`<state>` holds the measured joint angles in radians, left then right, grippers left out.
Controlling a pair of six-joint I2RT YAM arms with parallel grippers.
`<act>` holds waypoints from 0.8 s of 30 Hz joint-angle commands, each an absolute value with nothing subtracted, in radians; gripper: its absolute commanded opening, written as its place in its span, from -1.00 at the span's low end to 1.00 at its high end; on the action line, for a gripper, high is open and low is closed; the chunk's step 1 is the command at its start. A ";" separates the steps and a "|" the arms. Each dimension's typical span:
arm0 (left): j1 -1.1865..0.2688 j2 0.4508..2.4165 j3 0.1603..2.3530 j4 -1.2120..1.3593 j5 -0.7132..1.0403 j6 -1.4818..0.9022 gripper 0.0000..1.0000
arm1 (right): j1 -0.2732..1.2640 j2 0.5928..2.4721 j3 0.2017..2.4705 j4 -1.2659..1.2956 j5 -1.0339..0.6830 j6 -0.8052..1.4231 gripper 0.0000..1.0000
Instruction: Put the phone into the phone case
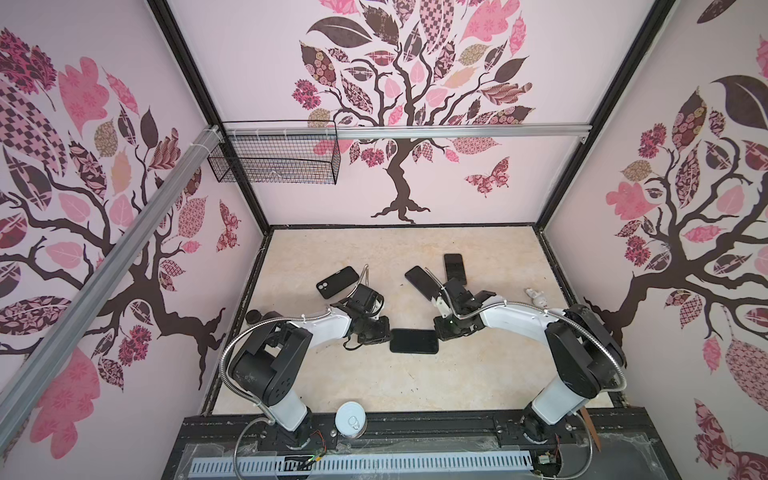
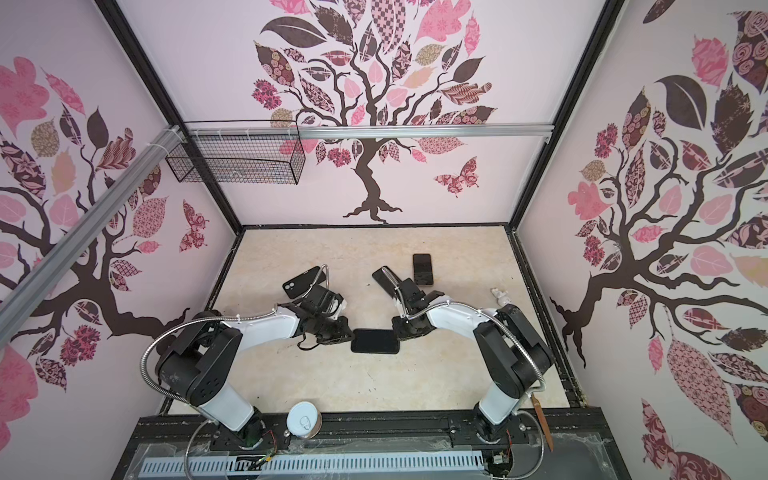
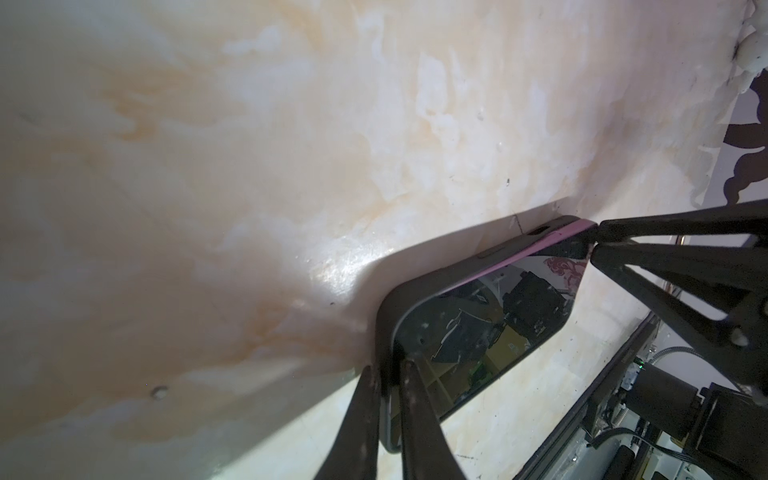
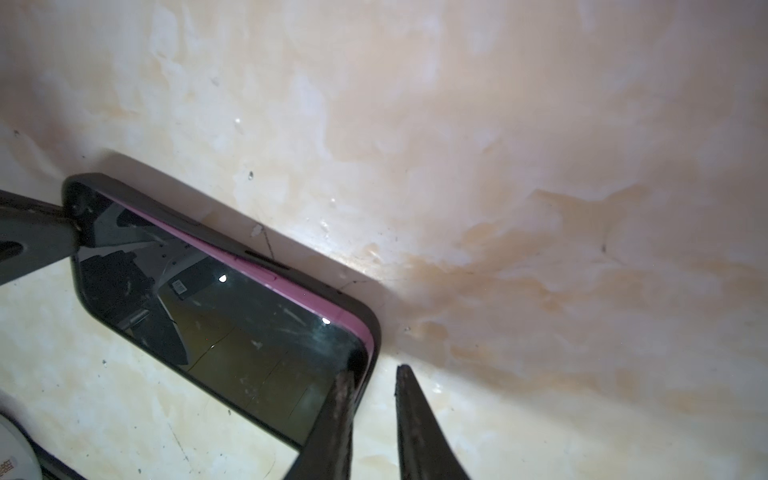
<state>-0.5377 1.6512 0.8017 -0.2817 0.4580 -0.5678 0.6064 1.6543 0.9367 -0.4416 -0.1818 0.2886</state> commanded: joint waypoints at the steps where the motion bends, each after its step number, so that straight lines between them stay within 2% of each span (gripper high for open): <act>1: -0.543 1.632 0.803 -0.287 0.463 -0.553 -0.73 | 0.606 1.646 0.931 -0.436 -0.213 0.287 -0.57; 14: -0.544 1.637 0.790 -0.256 0.477 -0.560 -0.73 | 0.606 1.678 0.873 -0.331 -0.379 0.305 -0.67; 24: -0.544 1.642 0.778 -0.235 0.488 -0.561 -0.74 | 0.605 1.813 0.841 -0.259 -0.398 0.320 -0.75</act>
<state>-0.5343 1.6512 0.8001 -0.2840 0.4553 -0.5686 0.5644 1.6836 0.8879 -0.3527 -0.3470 0.3199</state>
